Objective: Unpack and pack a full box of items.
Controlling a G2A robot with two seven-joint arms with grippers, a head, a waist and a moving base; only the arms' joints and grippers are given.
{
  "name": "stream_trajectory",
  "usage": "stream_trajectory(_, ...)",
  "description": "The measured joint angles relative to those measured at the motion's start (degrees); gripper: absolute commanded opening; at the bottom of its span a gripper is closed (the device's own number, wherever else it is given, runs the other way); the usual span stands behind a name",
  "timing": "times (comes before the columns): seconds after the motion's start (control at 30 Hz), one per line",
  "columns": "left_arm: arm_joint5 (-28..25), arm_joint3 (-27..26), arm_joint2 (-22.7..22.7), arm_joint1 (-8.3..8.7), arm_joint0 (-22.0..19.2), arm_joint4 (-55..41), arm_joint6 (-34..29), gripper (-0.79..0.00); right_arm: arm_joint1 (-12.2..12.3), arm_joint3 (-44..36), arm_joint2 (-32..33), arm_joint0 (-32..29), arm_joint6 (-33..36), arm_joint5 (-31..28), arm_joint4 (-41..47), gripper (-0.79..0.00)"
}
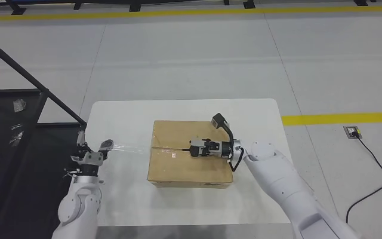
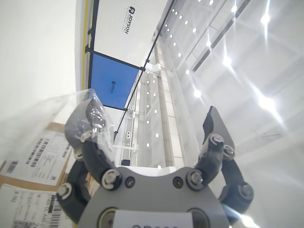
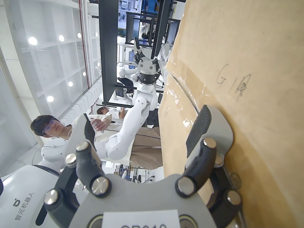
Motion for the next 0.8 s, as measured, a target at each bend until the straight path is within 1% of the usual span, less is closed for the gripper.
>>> stream_trajectory(0.2,-2.1,-7.3,0.3,-0.23,3.0,0.8,1.9,0.000,0.5,-2.4,0.1,-0.4,-0.9,-0.9,-0.6,0.000)
stream_trajectory(0.3,-3.2,-11.5,0.5,-0.37,4.5,2.4,4.2,0.000,1.1,-4.8,0.6,-1.1,-1.9,-1.9,-0.6,0.000)
stream_trajectory(0.4,-4.1,-15.6,1.1,-0.54,5.7,4.3,6.6,0.000,2.3,-8.2,1.5,-2.4,-2.9,-2.9,-0.9,0.000)
stream_trajectory(0.53,-4.6,-20.4,2.5,-0.82,6.8,7.7,10.2,0.000,4.7,-14.0,3.5,-5.3,-4.4,-4.4,-1.8,0.000)
stream_trajectory(0.7,-4.7,-24.0,4.4,-1.15,7.4,12.1,13.9,0.000,8.1,-20.5,7.2,-9.8,-6.1,-6.1,-2.8,0.000)
stream_trajectory(0.8,-4.5,-25.6,5.9,-1.35,7.5,16.0,16.0,0.000,10.6,-24.6,10.3,-13.5,-6.8,-6.8,-2.7,0.000)
